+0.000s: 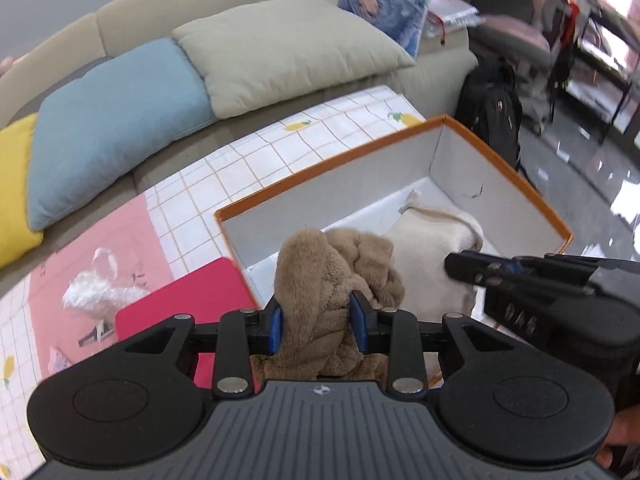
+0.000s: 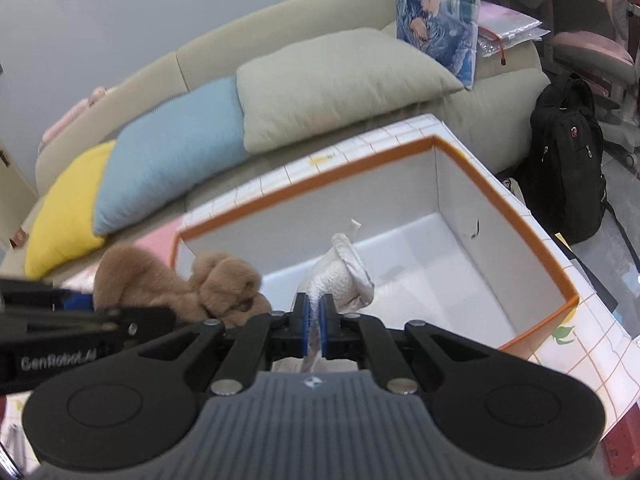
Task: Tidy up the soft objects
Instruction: 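Carry both items into the orange box and open both grippers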
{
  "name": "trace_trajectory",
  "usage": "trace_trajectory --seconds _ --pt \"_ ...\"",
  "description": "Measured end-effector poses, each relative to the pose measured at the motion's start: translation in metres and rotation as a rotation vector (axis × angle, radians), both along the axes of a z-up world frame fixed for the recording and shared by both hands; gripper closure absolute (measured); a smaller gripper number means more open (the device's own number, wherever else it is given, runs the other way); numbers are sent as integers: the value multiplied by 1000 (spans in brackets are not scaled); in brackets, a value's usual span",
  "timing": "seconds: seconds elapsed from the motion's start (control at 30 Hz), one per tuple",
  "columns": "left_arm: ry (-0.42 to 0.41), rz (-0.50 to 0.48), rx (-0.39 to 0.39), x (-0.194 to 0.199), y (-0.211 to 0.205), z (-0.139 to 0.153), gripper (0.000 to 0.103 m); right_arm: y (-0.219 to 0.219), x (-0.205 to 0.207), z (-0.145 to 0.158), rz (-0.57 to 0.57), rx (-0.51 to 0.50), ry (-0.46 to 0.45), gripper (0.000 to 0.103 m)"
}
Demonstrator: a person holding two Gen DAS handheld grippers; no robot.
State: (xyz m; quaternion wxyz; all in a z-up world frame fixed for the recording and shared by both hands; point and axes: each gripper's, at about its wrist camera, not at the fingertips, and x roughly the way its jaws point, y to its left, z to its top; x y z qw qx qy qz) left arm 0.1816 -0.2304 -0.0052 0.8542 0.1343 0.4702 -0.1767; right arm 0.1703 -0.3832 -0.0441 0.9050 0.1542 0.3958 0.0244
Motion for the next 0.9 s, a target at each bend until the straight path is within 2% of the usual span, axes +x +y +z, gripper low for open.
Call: trace_trajectory --seconds 0.23,0.43,0.57,0.77,0.9 --pt "35 -74 106 6 -32 -27 70 4 9 -24 10 -109 37 100" --pt "65 -66 156 15 -37 -47 70 -3 15 -36 0 -70 105 99" --pt "49 -76 167 14 -35 -44 62 0 15 -36 13 -79 107 94" --pt "27 -53 123 15 -27 -31 45 4 16 -37 14 -109 112 91" --pt "14 -44 60 11 -16 -14 42 1 13 -34 -5 -104 87 67"
